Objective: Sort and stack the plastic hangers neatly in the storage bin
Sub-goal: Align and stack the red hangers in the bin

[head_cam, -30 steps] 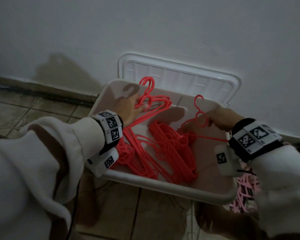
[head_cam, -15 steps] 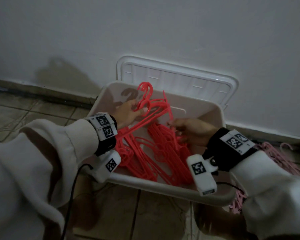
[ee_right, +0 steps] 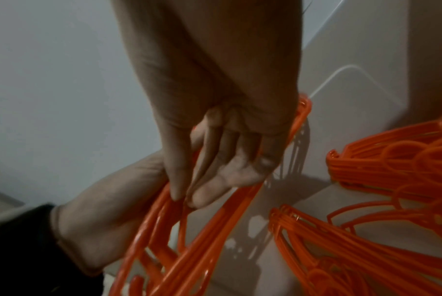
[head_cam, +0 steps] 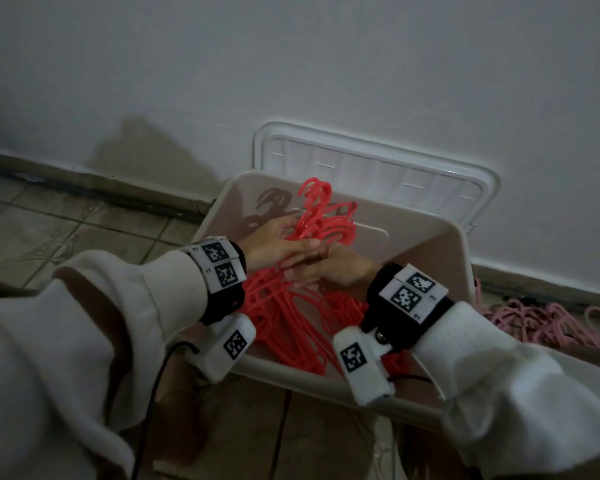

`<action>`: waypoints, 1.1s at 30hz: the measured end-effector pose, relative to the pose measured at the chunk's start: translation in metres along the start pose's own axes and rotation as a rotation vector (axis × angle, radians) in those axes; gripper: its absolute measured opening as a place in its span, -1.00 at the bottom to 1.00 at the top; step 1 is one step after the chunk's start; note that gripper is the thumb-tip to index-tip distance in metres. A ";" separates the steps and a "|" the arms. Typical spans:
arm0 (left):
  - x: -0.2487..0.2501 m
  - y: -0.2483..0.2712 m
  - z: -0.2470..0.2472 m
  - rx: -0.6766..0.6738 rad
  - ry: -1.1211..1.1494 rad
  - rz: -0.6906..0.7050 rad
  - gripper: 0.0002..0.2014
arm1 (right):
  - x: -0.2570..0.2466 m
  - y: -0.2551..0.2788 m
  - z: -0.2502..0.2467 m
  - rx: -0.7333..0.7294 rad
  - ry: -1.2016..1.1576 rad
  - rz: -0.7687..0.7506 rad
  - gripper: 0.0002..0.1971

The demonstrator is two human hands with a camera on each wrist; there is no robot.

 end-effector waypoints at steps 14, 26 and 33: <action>0.004 0.009 -0.002 -0.175 -0.139 -0.107 -0.75 | -0.008 0.014 -0.047 0.306 1.323 0.247 -0.35; 0.003 0.007 -0.025 -0.132 -0.781 -0.114 -0.75 | -0.007 0.016 -0.055 0.184 1.167 0.179 -0.64; -0.005 0.005 -0.017 -0.172 -0.940 -0.126 -0.96 | -0.005 0.007 -0.042 0.090 1.105 0.186 -0.58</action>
Point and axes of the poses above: each hand's wrist, its own y-axis away from the middle knuckle, its own z-axis out of the palm, x = y × z, the point moved 1 cm from there along -y, towards the middle knuckle, and after that the axes turned 15 degrees about -x, right-handed, at the moved point
